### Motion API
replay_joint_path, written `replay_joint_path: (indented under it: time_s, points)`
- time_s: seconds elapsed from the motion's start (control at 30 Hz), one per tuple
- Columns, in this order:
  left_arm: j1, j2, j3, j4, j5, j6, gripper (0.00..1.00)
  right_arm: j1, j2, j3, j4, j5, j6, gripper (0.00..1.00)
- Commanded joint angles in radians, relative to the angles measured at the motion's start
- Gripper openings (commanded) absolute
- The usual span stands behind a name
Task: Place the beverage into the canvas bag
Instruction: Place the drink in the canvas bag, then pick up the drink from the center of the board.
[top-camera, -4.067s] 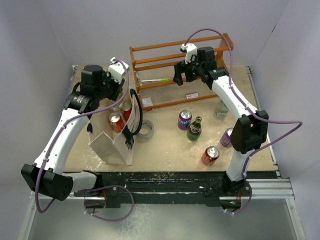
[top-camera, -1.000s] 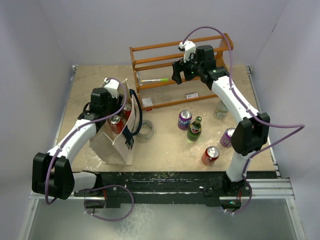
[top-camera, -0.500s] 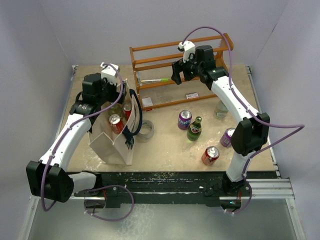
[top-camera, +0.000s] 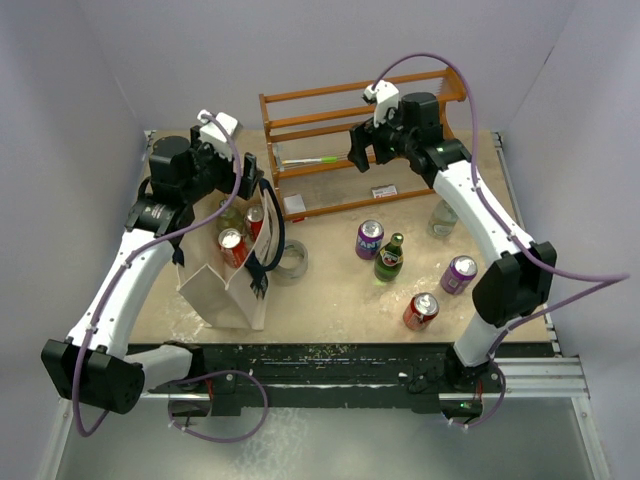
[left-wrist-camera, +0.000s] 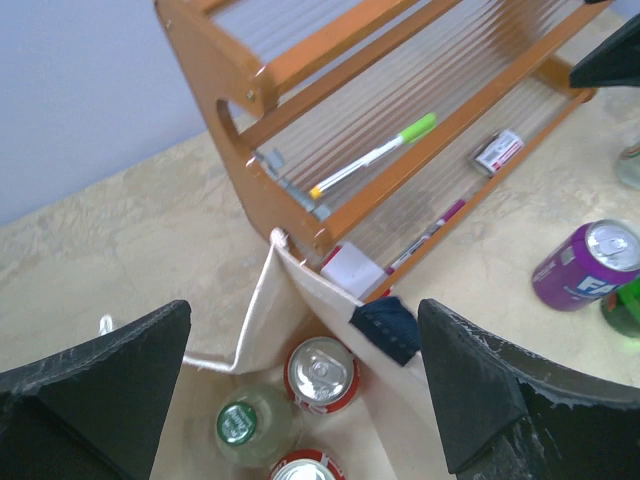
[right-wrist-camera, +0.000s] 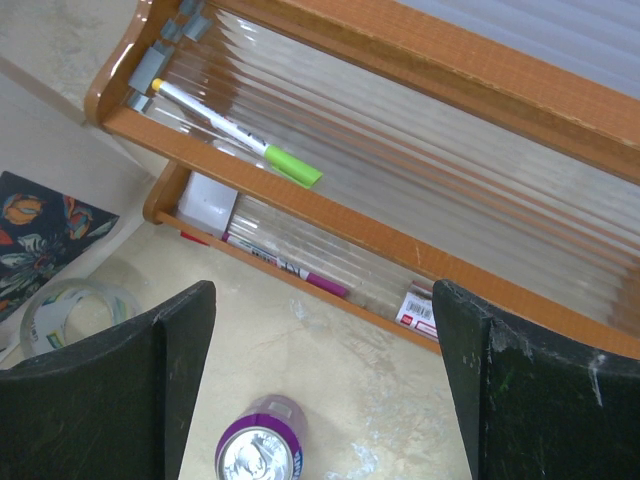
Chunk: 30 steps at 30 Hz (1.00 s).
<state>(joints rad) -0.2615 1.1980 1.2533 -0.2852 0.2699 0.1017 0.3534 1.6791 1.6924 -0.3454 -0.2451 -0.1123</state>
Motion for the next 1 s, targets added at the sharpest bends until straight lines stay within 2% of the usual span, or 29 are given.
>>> replay_joint_path:
  time_s: [0.0,0.17,0.47,0.8,0.97]
  points:
    - [-0.091,0.009,0.074,-0.003,0.036,0.085,0.98,0.006,-0.105,-0.028,0.021,0.009,-0.041,0.92]
    - [-0.188,0.064,0.106,-0.004,0.091,0.123,0.98,-0.009,-0.188,-0.082,0.011,0.023,-0.044,0.93]
    - [-0.362,0.189,0.137,0.036,0.139,0.166,0.97,-0.111,-0.345,-0.228,-0.009,0.002,0.002,0.95]
    - [-0.545,0.436,0.26,0.073,0.215,0.207,0.96,-0.218,-0.504,-0.348,-0.02,0.042,0.027,0.94]
    - [-0.59,0.554,0.333,0.071,0.245,0.193,0.96,-0.3,-0.57,-0.407,-0.014,0.044,0.077,0.94]
